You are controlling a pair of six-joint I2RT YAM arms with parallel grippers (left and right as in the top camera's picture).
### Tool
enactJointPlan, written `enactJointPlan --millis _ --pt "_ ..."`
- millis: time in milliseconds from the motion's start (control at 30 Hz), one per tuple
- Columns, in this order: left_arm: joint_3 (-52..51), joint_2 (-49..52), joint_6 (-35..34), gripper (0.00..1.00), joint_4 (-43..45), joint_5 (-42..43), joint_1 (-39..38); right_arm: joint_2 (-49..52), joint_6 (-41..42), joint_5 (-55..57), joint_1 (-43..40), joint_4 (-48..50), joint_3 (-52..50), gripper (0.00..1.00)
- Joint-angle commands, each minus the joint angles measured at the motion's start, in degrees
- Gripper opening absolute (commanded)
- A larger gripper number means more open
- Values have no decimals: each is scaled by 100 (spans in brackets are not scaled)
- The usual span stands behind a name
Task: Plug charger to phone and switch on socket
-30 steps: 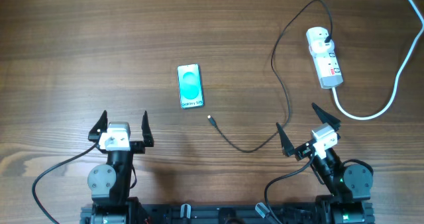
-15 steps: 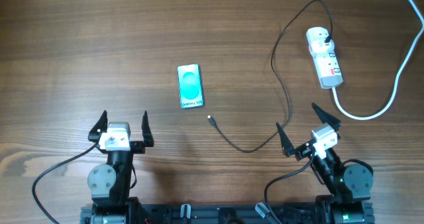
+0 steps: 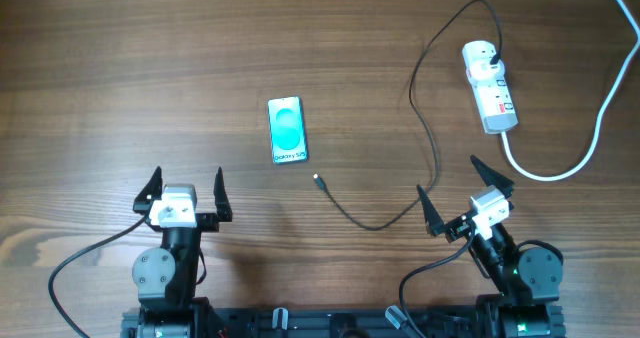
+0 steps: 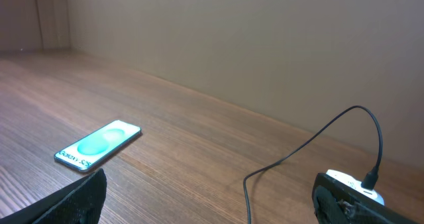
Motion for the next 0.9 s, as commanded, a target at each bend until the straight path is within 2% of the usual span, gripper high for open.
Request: enactJointPlan --millis 0,767,867 --pt "-33 -35 -55 100 -22 -28 -7 39 70 17 9 13 -9 100" --pt "-33 -35 -55 100 -20 -28 -7 39 72 17 9 13 -9 100" --pt "-33 -35 173 100 79 -44 -7 39 72 17 9 11 -9 100"
